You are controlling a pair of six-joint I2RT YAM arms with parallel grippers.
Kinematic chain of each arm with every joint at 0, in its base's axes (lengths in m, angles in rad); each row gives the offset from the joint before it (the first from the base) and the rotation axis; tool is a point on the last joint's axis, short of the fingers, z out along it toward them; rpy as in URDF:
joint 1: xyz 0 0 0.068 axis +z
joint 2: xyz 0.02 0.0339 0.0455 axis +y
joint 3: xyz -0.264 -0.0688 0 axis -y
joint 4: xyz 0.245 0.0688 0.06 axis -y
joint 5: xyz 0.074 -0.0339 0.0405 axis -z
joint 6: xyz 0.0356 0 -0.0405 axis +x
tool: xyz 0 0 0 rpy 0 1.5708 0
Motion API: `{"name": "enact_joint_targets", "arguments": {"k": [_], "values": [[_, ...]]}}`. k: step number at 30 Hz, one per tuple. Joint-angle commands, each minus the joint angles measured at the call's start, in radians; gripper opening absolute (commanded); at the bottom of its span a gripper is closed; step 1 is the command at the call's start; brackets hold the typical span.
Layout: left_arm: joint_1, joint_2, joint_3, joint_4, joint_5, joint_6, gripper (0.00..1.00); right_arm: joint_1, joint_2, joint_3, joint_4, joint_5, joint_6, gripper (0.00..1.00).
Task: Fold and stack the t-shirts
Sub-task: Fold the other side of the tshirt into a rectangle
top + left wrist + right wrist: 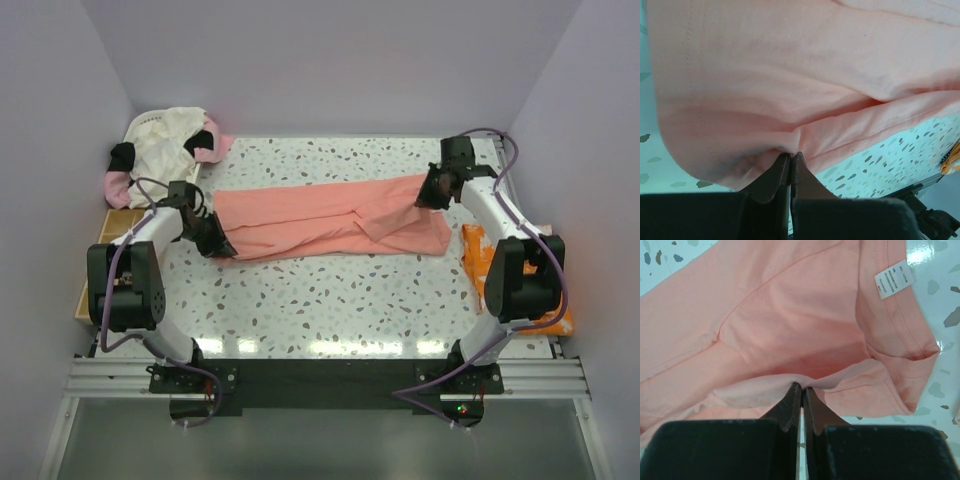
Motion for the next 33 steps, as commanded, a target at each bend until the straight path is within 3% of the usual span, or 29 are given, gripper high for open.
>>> {"name": "enact_joint_targets", "arguments": {"k": [1, 13, 18, 33], "values": [[0.017, -0.006, 0.077, -0.072, 0.06, 0.056, 0.01, 0.0, -0.009, 0.068, -0.026, 0.018, -0.03, 0.0], [0.024, -0.111, -0.057, -0.158, 0.127, 0.03, 0.02, 0.002, -0.05, 0.038, -0.038, -0.015, -0.038, 0.0], [0.024, -0.095, -0.038, -0.163, 0.132, 0.029, 0.03, 0.0, -0.035, 0.022, -0.024, -0.024, -0.036, 0.0], [0.05, 0.147, 0.092, -0.08, 0.241, -0.011, 0.08, 0.0, 0.131, 0.168, -0.018, -0.008, -0.043, 0.0]]}}
